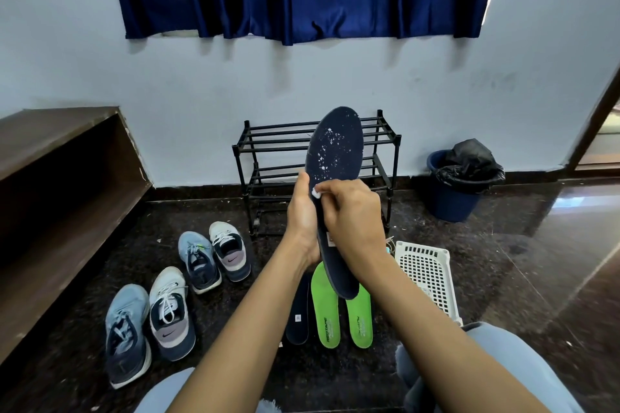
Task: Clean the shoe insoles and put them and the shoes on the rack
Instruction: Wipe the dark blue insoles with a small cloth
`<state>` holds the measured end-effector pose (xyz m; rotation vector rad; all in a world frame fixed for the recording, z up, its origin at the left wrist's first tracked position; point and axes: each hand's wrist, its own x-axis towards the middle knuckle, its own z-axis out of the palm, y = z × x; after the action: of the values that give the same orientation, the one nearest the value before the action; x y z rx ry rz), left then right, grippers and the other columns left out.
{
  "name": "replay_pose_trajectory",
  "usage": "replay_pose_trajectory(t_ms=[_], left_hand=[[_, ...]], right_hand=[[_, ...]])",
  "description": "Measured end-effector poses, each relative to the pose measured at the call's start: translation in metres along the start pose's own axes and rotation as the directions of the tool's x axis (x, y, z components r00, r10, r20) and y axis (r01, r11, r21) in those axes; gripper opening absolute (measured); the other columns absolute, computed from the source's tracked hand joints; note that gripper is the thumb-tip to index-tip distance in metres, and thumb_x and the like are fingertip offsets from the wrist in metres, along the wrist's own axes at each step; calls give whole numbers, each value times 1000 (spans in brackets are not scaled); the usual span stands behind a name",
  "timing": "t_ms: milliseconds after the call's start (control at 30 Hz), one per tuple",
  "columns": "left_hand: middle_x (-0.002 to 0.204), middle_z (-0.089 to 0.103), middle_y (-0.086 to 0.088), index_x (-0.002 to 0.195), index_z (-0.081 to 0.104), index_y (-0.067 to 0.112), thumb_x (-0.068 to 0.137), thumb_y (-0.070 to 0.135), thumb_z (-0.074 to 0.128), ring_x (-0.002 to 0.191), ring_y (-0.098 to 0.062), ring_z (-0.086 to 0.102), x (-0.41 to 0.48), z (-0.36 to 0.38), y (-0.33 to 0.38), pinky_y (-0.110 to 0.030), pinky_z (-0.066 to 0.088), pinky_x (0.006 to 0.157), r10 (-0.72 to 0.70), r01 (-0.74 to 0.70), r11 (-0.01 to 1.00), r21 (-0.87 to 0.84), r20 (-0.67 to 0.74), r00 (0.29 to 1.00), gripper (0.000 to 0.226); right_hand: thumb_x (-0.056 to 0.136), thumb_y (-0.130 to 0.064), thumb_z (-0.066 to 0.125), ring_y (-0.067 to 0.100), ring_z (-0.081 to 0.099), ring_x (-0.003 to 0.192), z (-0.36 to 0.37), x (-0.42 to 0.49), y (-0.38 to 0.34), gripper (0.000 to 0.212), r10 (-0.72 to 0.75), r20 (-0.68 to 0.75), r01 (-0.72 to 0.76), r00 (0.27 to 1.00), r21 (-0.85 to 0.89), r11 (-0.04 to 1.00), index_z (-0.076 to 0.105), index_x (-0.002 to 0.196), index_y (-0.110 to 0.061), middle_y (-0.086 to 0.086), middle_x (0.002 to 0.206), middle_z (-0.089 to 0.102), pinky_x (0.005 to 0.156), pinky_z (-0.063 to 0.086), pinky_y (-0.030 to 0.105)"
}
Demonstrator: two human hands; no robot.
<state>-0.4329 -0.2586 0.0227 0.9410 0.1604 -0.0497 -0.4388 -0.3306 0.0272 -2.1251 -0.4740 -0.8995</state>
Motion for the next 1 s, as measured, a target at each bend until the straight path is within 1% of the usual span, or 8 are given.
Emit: replay_pose_trajectory(t_ms=[133,267,367,500,567,700,833,1000], left_hand=[[123,66,-17,118,68,8,98,50,35,118,-34,60,0,1,-6,-52,41,108,-24,25,999,-41,18,1000,56],[86,67,-11,86,61,7,96,28,35,80,-22,63,7,-8,9,-27,52,74,-1,1,1000,-18,44,999,35],[117,55,-25,108,55,6,79,28,47,102,-31,54,7,-9,12,-35,47,91,15,-15,1000,-16,25,1000,37],[90,58,-11,84,56,10,84,27,43,81,-21,59,4,-7,9,-27,50,72,-11,14,999,-52,58,998,22],[100,62,-15,94,60,6,92,29,35,89,-24,62,6,-8,8,-28,52,76,-37,40,998,-41,62,997,34],[137,43,-25,121,47,5,87,28,37,117,-32,47,2,-9,16,-39,34,112,-61,74,992,-102,130,990,43],[132,43,-26,118,47,4,71,29,48,115,-33,47,8,-15,23,-41,30,114,-6,35,990,-135,205,979,53],[133,56,-24,128,59,-4,90,61,36,125,-34,55,5,-16,29,-40,41,109,-40,55,996,-70,193,980,78]], right_hand=[[77,-7,57,26,63,75,-4,7,4,18,19,-37,-19,999,-15,1000,73,85,-11,4,79,72,72,37,22],[72,-4,60,26,63,72,-1,-4,-2,17,-44,-24,43,999,-7,999,73,81,-11,4,78,71,71,39,23],[72,-3,60,27,62,71,3,-10,-6,17,-76,13,76,997,-7,997,73,79,-9,5,75,70,68,41,28],[72,-2,59,28,61,69,1,-2,-4,17,-74,7,74,997,-31,997,73,79,-8,6,72,69,67,40,29],[72,-2,59,28,61,70,-1,0,-3,17,-73,0,73,997,-37,997,73,80,-8,6,73,70,68,40,27],[74,-2,60,26,62,74,-5,-1,-7,16,-100,-20,100,995,-5,995,73,82,-8,5,78,70,72,41,24],[75,-1,60,23,63,78,-11,-2,-10,17,-136,-28,138,990,62,989,73,82,-9,2,81,71,76,43,23],[75,0,61,22,64,81,-11,-5,-7,17,-139,12,137,990,105,985,72,81,-10,0,82,71,78,46,25]])
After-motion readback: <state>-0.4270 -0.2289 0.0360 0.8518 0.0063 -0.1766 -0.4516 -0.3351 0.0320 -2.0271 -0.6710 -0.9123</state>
